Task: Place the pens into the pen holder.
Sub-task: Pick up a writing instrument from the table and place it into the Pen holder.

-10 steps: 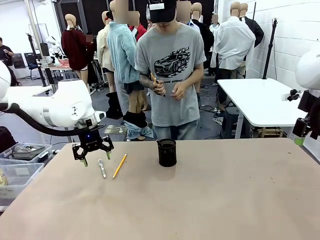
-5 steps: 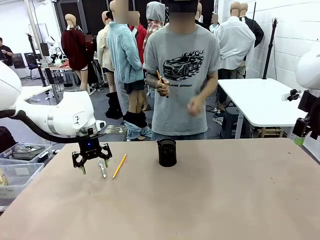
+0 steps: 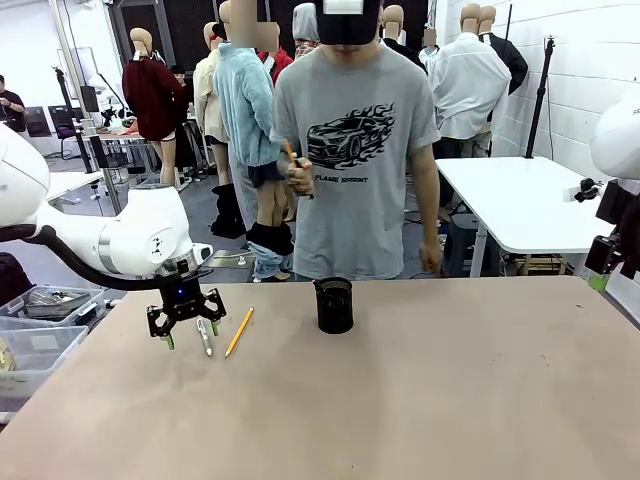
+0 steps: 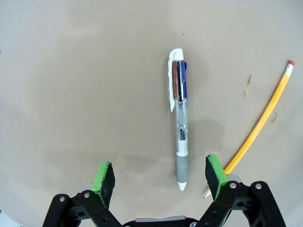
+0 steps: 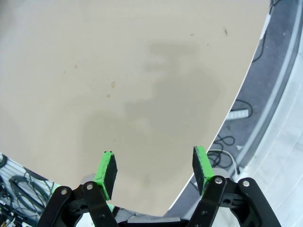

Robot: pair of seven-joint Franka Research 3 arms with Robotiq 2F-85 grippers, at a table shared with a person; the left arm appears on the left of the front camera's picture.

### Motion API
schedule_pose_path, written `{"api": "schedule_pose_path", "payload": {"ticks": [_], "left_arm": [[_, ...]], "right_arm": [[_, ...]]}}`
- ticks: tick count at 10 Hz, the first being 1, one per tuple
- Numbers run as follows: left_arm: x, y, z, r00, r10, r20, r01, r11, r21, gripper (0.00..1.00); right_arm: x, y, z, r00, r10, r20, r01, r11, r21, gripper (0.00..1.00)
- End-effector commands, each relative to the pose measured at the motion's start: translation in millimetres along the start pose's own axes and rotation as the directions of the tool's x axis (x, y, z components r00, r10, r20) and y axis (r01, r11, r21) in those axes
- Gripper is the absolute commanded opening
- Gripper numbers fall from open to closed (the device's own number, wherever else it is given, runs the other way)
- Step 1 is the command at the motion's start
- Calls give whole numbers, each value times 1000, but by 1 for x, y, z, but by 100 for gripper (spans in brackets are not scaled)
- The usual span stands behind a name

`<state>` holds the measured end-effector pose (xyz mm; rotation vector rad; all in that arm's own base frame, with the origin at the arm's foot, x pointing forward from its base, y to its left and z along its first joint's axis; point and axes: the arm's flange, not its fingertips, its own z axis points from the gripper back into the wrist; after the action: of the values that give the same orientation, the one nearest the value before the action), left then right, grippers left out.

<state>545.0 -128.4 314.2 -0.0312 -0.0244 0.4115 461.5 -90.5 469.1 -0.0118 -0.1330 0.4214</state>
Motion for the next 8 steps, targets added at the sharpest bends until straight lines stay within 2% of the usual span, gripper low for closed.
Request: {"api": "schedule_pose_path", "payload": {"ticks": [1,5,6,8], "left_arm": [[15,-10,-5,1000,16,8,-16,1000,-13,100],[26,-25,-17,1000,16,-18,-16,1000,21,100],[25,-24,-16,1000,13,-22,-13,1000,13,89],[26,-22,-15,999,26,-25,-26,999,20,49]], "right_arm": [[-1,-1,-3,1000,19,4,-19,1000,-22,80],[-1,-1,-3,1000,19,4,-19,1000,-22,80],[-1,-1,-3,1000,19,4,-19,1000,-22,80],[-1,-1,-3,1000,19,4,-19,1000,-22,80]]}}
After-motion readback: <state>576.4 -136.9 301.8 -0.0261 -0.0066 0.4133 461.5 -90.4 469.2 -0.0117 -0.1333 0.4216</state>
